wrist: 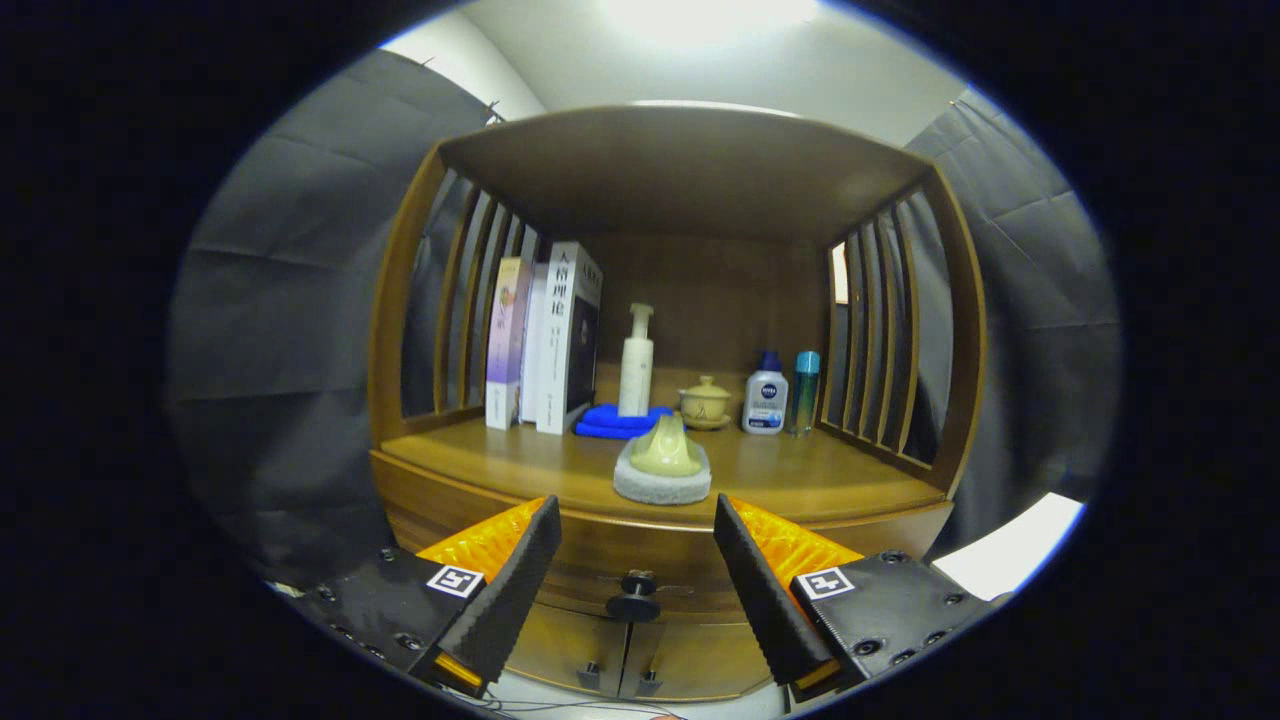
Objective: Pull open the drawer, take out the items inside it, and place them on the countertop above the cabinet.
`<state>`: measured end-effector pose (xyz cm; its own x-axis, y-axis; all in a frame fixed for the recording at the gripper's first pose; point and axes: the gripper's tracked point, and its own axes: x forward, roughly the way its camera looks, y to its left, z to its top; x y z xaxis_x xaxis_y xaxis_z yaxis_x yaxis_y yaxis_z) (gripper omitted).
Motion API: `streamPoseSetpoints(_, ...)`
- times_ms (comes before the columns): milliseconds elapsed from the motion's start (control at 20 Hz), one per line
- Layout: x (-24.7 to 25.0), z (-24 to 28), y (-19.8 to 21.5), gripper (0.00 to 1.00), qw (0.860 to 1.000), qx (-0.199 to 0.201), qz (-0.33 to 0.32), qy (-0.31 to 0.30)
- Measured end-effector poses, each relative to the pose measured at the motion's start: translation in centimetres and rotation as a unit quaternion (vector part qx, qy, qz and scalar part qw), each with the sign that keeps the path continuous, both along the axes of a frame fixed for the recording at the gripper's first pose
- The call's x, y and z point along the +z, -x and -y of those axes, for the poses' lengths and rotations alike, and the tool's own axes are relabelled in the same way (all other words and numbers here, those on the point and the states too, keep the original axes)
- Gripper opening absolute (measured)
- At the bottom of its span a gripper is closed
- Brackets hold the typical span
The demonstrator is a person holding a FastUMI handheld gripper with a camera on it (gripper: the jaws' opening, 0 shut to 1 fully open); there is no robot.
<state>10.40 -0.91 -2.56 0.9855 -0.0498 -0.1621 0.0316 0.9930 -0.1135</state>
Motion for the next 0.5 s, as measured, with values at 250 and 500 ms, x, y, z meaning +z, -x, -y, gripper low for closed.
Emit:
streamPoseSetpoints(250, 6.9, 3.3, 3.3, 0.98, 0.999, -0.004, 0.04, -0.029)
streamPoseSetpoints(500, 11.7, 8.5, 6.5, 0.97, 0.996, -0.035, 0.063, -0.059)
